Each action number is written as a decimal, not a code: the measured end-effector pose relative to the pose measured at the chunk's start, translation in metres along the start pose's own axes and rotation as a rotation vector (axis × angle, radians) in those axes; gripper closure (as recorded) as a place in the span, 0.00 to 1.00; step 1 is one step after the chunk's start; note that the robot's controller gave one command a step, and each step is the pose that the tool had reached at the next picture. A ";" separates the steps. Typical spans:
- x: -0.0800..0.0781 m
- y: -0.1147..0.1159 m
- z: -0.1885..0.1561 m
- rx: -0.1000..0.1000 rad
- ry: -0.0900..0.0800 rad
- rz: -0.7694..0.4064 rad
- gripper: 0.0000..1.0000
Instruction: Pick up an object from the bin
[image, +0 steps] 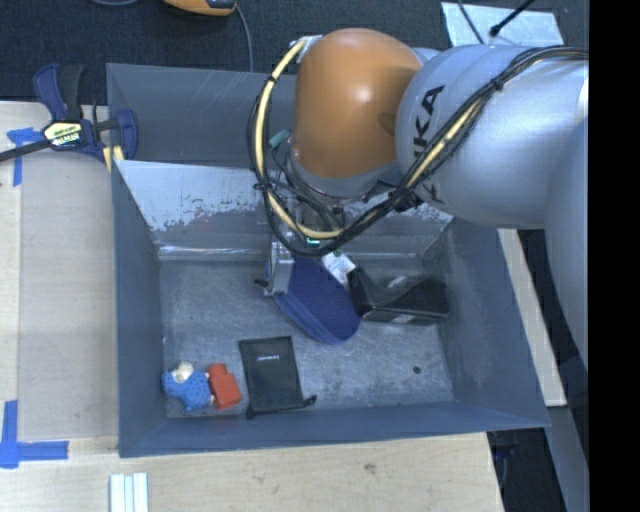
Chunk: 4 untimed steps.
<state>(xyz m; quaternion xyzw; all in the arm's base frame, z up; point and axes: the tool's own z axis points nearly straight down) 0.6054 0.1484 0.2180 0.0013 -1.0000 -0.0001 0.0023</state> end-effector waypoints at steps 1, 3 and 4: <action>0.073 -0.030 0.073 0.002 0.003 -0.122 0.00; 0.103 -0.044 0.148 0.000 -0.009 -0.269 1.00; 0.088 -0.082 -0.001 0.002 -0.018 -0.279 1.00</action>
Offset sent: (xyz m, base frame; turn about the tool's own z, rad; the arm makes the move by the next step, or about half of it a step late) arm -0.0706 -0.0280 -0.0696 -0.1230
